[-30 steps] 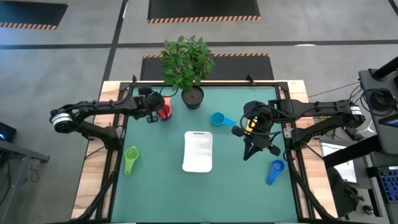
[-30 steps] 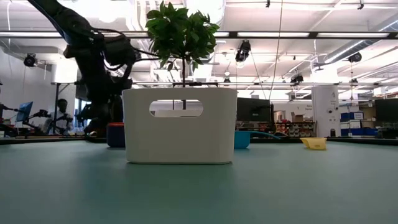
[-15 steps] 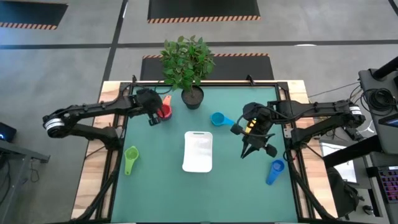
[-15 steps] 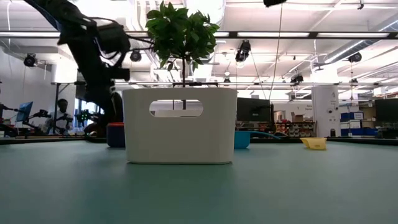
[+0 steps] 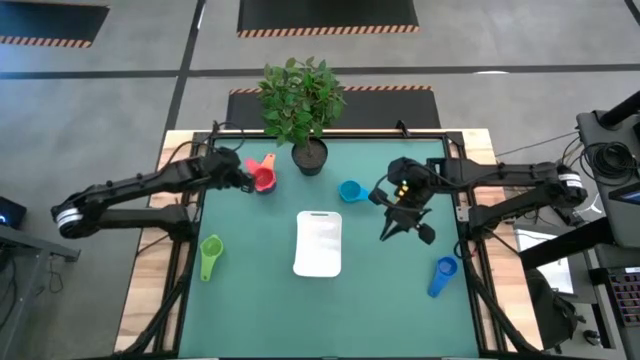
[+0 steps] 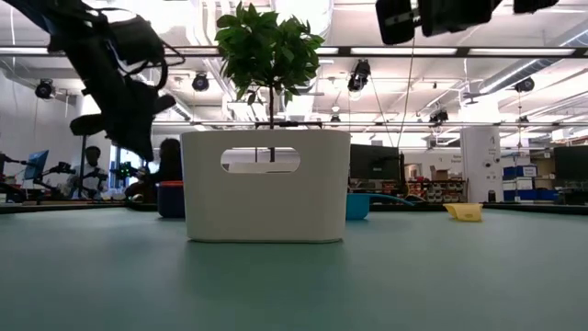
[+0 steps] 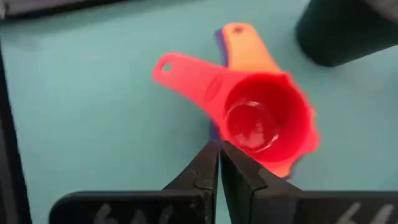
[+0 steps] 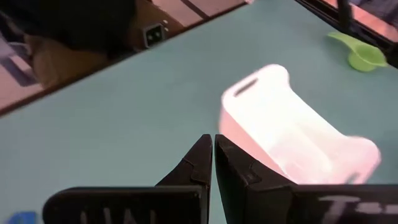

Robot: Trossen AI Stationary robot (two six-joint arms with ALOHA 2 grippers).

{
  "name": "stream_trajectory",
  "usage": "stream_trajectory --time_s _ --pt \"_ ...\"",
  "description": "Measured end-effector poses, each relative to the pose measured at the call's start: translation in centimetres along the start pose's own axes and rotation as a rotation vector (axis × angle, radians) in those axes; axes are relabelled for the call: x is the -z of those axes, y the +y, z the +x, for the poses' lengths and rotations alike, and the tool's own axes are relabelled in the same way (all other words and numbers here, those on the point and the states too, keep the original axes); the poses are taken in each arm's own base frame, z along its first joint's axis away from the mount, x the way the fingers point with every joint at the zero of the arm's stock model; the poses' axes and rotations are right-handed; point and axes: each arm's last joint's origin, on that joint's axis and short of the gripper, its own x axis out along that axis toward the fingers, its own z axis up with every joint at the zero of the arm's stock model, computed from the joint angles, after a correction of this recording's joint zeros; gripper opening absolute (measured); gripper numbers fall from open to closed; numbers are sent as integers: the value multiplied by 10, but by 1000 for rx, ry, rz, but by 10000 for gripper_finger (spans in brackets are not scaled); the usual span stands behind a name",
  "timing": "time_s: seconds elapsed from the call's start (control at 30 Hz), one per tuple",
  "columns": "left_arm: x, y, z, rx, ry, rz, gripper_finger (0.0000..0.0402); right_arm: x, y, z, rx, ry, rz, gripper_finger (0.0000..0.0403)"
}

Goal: Nest measuring cups in basket
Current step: Stack the red measuring cup on top of the orange measuring cup

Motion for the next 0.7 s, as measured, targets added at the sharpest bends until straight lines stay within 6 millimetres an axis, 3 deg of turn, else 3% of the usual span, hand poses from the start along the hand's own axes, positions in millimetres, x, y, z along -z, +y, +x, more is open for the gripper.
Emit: stream_trajectory --time_s 0.27,0.5,0.7 --pt "-9 5 28 -80 -46 -93 0 17 -10 -9 61 13 -16 9" --pt "-16 16 54 -182 24 -100 0 21 -10 -11 65 28 8 9" --pt "-18 13 67 -171 26 -105 0 24 -9 -11 58 36 -21 9"
